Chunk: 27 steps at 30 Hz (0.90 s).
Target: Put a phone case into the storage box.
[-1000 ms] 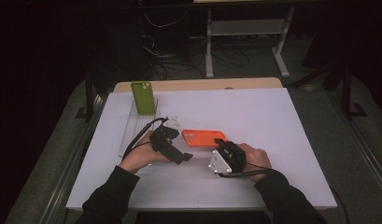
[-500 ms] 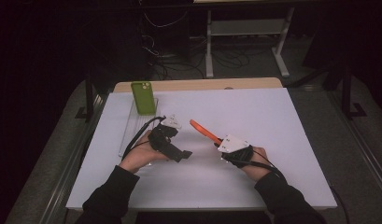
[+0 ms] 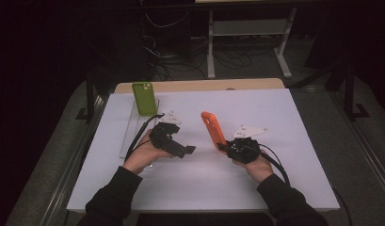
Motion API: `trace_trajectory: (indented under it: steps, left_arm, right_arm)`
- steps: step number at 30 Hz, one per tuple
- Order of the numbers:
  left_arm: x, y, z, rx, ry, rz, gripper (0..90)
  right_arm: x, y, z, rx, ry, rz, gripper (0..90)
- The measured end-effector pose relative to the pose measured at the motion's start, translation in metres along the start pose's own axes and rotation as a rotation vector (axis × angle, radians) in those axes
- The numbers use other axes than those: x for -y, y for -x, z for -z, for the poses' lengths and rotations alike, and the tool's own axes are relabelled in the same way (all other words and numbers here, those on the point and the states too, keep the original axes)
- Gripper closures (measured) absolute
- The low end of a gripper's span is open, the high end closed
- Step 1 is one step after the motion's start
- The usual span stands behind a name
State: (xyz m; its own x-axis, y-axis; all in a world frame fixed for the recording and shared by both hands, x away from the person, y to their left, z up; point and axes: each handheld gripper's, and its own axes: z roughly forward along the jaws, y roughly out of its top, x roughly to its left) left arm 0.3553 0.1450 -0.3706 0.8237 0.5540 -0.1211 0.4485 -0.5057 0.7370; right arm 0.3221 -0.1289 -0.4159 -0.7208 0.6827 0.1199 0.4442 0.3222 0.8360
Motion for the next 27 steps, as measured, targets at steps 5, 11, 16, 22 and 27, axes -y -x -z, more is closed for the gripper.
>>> trace_trajectory:
  steps: [5, 11, 16, 22, 27]
  left_arm:
    - [-0.004, 0.0, -0.001, 0.011, 0.043, 0.029, 0.0]
    - [-0.011, 0.0, -0.005, 0.015, 0.103, 0.068, 0.0]
    - [-0.018, -0.003, -0.011, 0.032, 0.15, 0.093, 0.0]
    - [-0.023, -0.004, -0.02, 0.072, 0.195, 0.128, 0.0]
    - [-0.027, -0.004, -0.027, 0.1, 0.219, 0.146, 0.0]
  right_arm:
    - [0.0, 0.002, 0.002, -0.007, 0.015, -0.035, 78.3]
    - [-0.002, 0.002, 0.001, -0.031, 0.028, -0.083, 78.4]
    - [-0.005, 0.0, -0.001, -0.065, 0.053, -0.102, 78.4]
    - [-0.007, -0.005, -0.005, -0.084, 0.057, -0.091, 78.4]
    - [-0.009, -0.009, -0.007, -0.106, 0.058, -0.081, 78.5]
